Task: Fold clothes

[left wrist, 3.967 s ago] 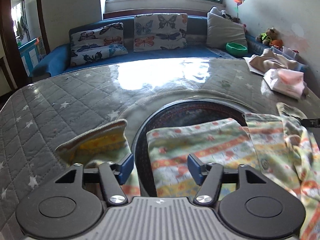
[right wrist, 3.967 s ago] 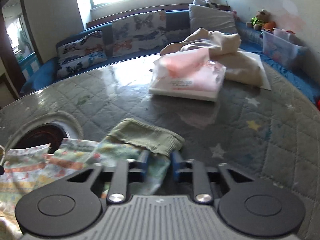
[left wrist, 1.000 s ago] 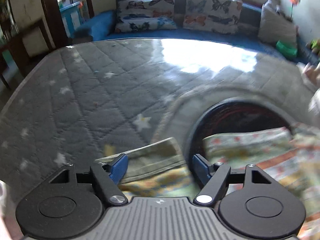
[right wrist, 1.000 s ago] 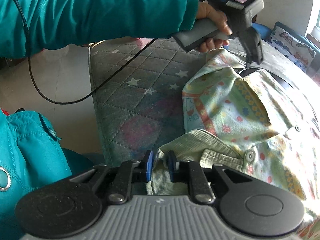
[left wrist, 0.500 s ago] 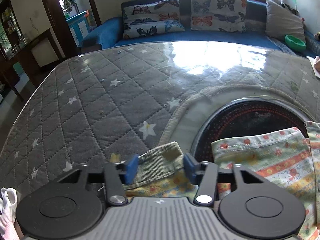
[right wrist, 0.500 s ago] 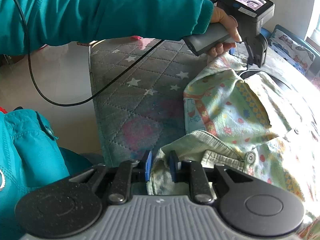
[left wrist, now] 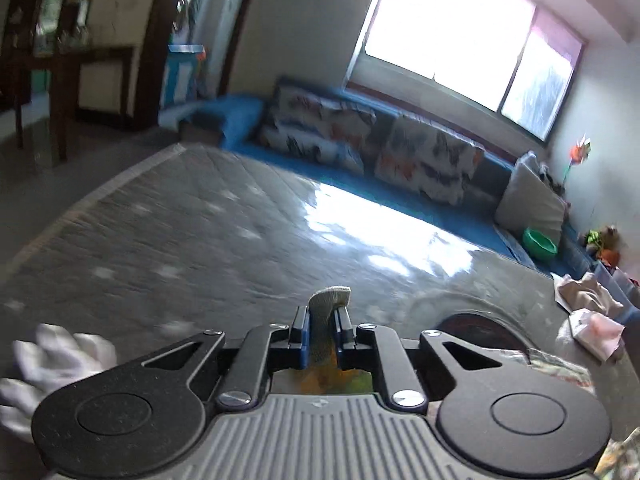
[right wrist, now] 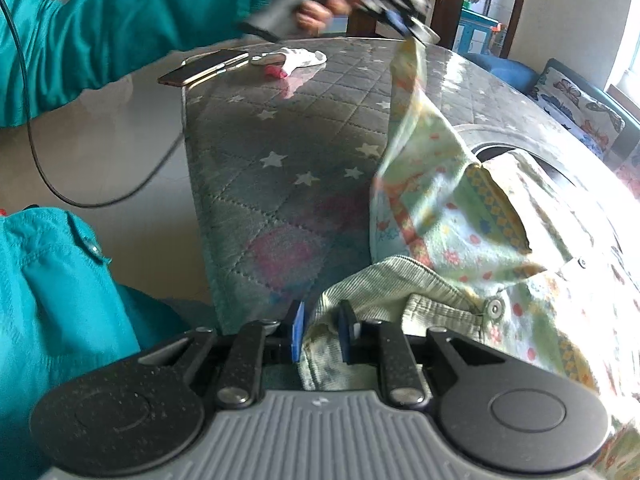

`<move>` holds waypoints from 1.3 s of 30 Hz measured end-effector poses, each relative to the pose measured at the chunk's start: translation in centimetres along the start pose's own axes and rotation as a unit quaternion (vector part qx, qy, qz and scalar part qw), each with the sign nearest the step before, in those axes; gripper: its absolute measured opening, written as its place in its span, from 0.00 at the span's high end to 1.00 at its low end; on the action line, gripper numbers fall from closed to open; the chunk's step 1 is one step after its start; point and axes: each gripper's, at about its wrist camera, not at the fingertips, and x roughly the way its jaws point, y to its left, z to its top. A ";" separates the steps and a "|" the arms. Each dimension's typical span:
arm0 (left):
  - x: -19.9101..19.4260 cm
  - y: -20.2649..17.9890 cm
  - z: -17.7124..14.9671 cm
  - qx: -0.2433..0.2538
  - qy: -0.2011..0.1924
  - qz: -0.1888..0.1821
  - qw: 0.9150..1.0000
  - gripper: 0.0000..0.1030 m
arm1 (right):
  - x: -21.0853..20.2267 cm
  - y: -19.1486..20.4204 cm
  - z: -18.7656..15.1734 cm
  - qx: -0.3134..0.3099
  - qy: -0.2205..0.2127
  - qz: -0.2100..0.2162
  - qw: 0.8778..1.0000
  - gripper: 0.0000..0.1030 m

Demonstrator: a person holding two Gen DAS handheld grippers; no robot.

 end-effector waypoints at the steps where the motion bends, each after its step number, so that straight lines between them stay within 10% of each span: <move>1: -0.8 1.0 -0.4 0.006 -0.002 0.011 1.000 0.87 | -0.1 0.1 -0.1 -0.001 0.002 0.005 1.000 0.84; 11: -4.0 2.5 -1.5 0.101 -0.004 0.144 0.984 0.53 | -3.2 -1.5 0.0 0.034 -0.011 0.027 0.999 0.82; 18: -1.7 -5.5 -0.2 0.150 -0.002 0.042 0.988 0.34 | -5.2 -10.2 -0.1 0.157 -0.038 -0.111 0.981 0.70; 26: 8.1 -16.0 -1.6 0.205 0.067 -0.041 0.976 0.32 | -4.4 -22.1 -3.5 0.298 -0.021 -0.229 0.927 0.69; 33: 14.1 -18.8 -2.4 0.231 0.100 -0.033 0.967 0.32 | -2.4 -28.3 -6.6 0.378 -0.019 -0.245 0.893 0.68; 39: 15.9 -18.6 -2.8 0.231 0.112 -0.032 0.966 0.32 | -1.1 -30.2 -6.3 0.391 -0.017 -0.238 0.889 0.68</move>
